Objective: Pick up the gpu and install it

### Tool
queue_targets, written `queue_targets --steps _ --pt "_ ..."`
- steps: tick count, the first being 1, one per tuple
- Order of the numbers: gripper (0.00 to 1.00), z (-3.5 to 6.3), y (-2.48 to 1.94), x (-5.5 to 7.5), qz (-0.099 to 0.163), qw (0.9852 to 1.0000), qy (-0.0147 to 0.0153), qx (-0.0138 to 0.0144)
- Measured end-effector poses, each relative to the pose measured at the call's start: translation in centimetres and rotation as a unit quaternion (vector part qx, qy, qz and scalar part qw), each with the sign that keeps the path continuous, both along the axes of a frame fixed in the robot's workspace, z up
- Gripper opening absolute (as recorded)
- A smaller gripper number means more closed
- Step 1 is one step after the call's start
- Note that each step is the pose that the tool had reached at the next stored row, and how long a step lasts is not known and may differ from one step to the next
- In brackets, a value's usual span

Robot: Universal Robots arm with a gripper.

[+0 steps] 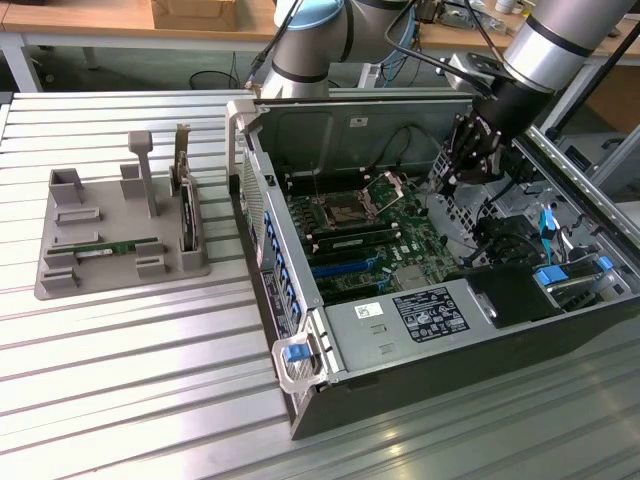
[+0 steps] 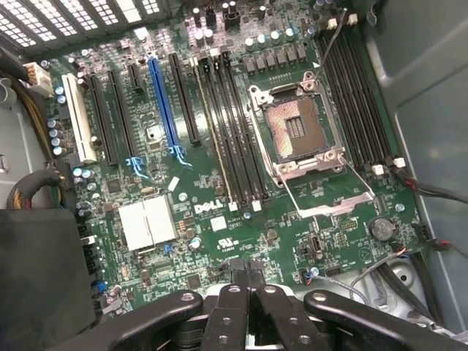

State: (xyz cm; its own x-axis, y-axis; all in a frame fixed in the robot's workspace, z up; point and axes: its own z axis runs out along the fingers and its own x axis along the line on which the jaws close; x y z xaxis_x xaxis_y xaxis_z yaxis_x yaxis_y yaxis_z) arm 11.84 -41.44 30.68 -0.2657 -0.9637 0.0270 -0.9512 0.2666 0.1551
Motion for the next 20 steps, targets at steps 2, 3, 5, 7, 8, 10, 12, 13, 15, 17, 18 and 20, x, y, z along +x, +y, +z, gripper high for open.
queue_targets --steps 2,3,5,7,8,10,12,13,15,17,18,20 --pt "0.1 0.0 0.0 0.0 -0.007 1.0 0.0 -0.0001" --pt "0.1 0.0 0.0 0.0 -0.009 1.0 0.0 -0.0001" --pt "0.1 0.0 0.0 0.0 -0.013 0.9999 0.0 -0.0002" --pt "0.1 0.0 0.0 0.0 -0.015 0.9999 0.0 -0.0002" --pt "0.1 0.0 0.0 0.0 -0.017 0.9999 0.0 -0.0002" --pt "0.1 0.0 0.0 0.0 -0.021 0.9998 0.0 -0.0003" --pt "0.1 0.0 0.0 0.0 -0.024 0.9997 0.0 -0.0004" --pt "0.1 0.0 0.0 0.0 -0.026 0.9997 0.0 -0.0004" --pt "0.1 0.0 0.0 0.0 -0.031 0.9995 0.0 -0.0006" --pt "0.1 0.0 0.0 0.0 -0.035 0.9994 0.0 -0.0007" --pt "0.1 0.0 0.0 0.0 -0.037 0.9993 0.0 -0.0007" --pt "0.1 0.0 0.0 0.0 -0.04 0.9992 0.0 -0.0008"
